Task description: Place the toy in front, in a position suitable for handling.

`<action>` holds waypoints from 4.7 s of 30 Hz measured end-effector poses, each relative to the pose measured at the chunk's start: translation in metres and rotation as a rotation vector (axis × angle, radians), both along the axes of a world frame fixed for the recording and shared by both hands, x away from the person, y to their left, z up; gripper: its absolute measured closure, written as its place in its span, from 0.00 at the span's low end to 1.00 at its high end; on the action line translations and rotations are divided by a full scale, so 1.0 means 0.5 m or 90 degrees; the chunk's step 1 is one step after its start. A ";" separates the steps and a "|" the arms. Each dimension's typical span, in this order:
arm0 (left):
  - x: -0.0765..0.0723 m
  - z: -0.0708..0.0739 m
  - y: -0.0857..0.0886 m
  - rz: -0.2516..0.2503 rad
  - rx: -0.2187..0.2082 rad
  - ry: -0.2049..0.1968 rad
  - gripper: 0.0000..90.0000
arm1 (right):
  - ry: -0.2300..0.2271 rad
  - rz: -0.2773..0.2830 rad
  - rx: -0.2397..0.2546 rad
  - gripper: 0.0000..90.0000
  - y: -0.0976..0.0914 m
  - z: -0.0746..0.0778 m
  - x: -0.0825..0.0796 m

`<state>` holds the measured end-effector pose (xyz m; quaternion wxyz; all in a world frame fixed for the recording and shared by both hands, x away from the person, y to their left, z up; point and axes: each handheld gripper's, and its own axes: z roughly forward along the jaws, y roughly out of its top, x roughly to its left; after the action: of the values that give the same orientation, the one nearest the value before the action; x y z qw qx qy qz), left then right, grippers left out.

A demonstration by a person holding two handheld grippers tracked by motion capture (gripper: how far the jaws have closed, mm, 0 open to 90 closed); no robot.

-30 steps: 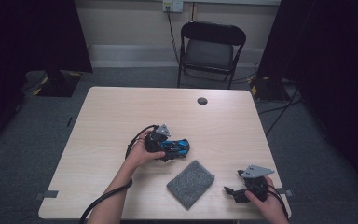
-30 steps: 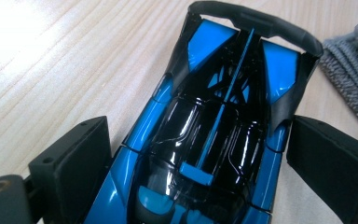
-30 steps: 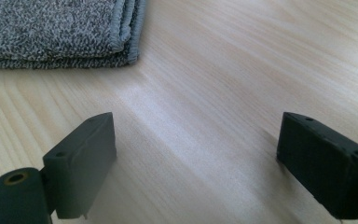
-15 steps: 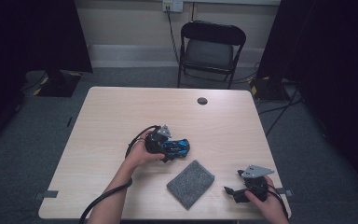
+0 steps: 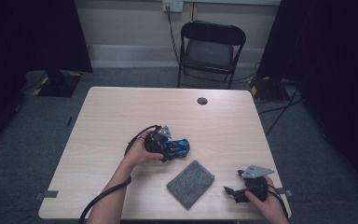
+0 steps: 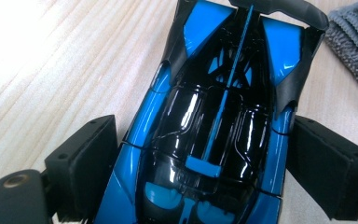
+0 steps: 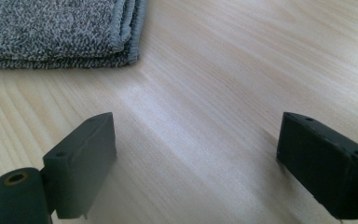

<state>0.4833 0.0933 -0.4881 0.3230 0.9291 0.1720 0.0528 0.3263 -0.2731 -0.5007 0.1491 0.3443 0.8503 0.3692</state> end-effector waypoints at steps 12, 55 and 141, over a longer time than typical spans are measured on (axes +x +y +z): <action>-0.006 0.000 0.013 0.010 -0.009 -0.012 0.17 | 0.001 0.002 0.000 0.12 0.000 0.000 0.000; -0.023 0.005 0.005 0.086 -0.035 0.000 0.19 | 0.000 0.002 -0.001 0.12 0.000 0.000 -0.001; 0.003 -0.008 -0.077 0.244 -0.063 -0.024 0.27 | -0.001 0.008 0.000 0.12 0.002 0.000 -0.005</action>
<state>0.4848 0.0547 -0.4920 0.3558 0.8612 0.3417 0.1223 0.3240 -0.2723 -0.5007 0.1472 0.3388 0.8523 0.3703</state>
